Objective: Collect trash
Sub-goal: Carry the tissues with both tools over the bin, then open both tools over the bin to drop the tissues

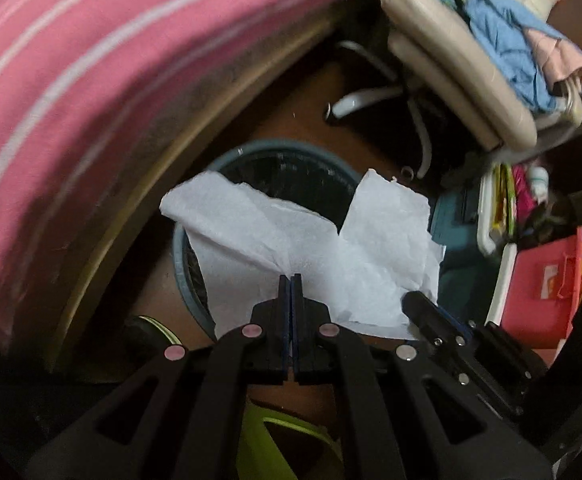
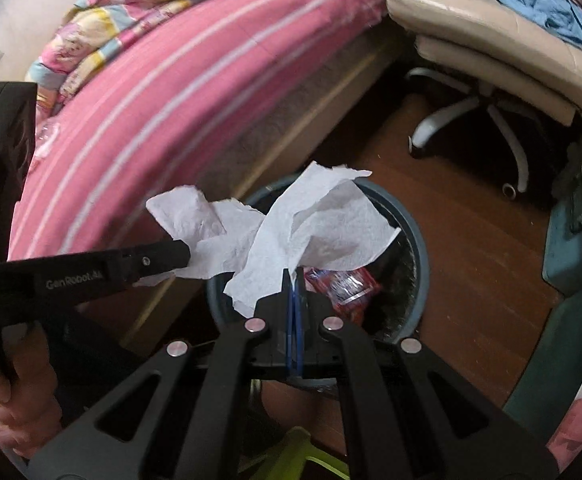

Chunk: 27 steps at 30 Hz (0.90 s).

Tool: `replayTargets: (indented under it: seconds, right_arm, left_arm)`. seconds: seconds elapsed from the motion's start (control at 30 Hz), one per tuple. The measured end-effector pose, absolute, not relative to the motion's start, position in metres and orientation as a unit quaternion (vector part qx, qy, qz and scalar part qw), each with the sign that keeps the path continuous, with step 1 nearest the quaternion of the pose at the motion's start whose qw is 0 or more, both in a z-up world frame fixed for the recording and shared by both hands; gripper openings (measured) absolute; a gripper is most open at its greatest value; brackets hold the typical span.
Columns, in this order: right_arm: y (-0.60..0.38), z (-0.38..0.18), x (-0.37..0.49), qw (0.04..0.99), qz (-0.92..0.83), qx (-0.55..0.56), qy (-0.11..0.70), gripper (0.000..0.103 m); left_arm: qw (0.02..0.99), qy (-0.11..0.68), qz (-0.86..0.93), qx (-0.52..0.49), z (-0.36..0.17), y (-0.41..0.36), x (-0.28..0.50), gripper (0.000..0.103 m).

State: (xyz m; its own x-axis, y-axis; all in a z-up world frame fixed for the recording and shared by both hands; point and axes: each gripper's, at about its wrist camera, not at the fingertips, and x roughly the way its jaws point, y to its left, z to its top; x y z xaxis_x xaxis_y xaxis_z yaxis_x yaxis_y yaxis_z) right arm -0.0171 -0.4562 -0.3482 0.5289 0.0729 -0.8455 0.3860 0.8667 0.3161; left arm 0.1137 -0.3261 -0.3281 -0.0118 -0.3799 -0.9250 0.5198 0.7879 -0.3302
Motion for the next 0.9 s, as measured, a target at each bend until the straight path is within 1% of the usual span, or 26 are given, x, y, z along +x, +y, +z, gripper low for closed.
replayTargets:
  seconds: [0.23,0.5,0.6,0.67,0.9]
  right_arm:
    - [-0.456,-0.383,-0.009,0.817,-0.095,0.247,0.513,0.001]
    - [-0.462,-0.419,0.012,0.795,-0.103,0.248,0.544,0.001]
    - [-0.465,-0.43,0.018,0.787,-0.106,0.25,0.554,0.001]
    - [-0.467,-0.435,0.02,0.783,-0.108,0.253,0.558,0.001]
    - [-0.467,-0.45,0.025,0.77,-0.112,0.258,0.573,0.003]
  left_arm:
    - [0.667,0.665,-0.326,0.083,-0.371,-0.346,0.123,0.001]
    - [0.649,0.676,-0.322,0.135,-0.403,-0.363,0.128,0.001]
    - [0.643,0.681,-0.322,0.141,-0.412,-0.369,0.13,0.002]
    - [0.64,0.683,-0.32,0.146,-0.417,-0.373,0.131,0.004]
    - [0.631,0.689,-0.322,0.153,-0.426,-0.381,0.133,0.005]
